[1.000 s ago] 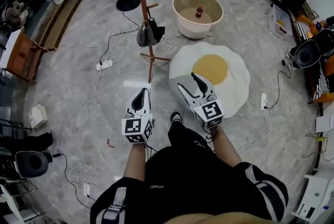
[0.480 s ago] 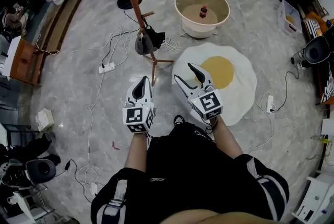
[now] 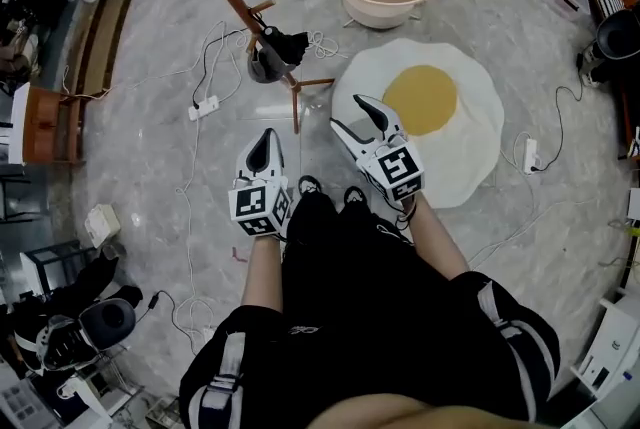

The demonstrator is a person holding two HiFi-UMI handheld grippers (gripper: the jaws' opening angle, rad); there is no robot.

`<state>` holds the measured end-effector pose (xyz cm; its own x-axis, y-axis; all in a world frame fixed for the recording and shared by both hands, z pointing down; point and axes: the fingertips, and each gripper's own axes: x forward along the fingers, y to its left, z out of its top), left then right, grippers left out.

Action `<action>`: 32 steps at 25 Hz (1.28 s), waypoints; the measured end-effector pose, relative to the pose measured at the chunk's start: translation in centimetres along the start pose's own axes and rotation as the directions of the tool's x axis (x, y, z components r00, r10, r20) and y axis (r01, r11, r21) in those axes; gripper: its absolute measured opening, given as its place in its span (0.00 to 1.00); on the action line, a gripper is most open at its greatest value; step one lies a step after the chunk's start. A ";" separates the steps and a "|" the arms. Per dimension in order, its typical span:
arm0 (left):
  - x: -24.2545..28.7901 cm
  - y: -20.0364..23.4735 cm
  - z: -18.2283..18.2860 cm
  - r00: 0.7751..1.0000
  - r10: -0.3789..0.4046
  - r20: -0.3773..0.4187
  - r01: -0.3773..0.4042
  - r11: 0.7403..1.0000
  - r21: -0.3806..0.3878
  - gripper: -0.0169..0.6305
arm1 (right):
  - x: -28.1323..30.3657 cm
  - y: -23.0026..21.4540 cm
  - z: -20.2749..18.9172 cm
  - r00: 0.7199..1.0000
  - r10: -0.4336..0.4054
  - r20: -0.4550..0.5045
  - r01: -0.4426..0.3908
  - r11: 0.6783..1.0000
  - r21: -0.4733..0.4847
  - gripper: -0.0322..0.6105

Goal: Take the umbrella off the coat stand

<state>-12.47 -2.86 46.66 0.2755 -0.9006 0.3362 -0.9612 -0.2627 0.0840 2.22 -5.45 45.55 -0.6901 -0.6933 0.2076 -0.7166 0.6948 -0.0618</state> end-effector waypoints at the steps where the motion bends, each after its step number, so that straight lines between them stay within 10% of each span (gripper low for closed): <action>1: 0.6 0.3 0.0 1.000 -0.004 -0.008 0.004 1.000 -0.001 0.02 | 0.5 -0.2 -0.2 1.000 0.000 -0.010 0.000 1.000 0.002 0.45; 22: 13.2 12.8 0.0 0.959 -0.209 -0.189 0.229 0.970 0.087 0.02 | 17.1 -3.9 -2.0 0.992 -0.004 -0.129 -0.002 0.999 -0.045 0.42; 32: 16.7 13.8 -2.2 0.967 -0.115 -0.229 0.137 0.987 0.082 0.02 | 22.5 -7.2 -6.2 0.975 0.113 -0.194 -0.133 0.987 -0.094 0.42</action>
<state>-21.17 -20.79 55.53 0.3740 -0.7612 0.5297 -0.9102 -0.4108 0.0524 -7.49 -24.89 56.71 -0.7339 -0.5600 0.3844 -0.6054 0.7959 0.0035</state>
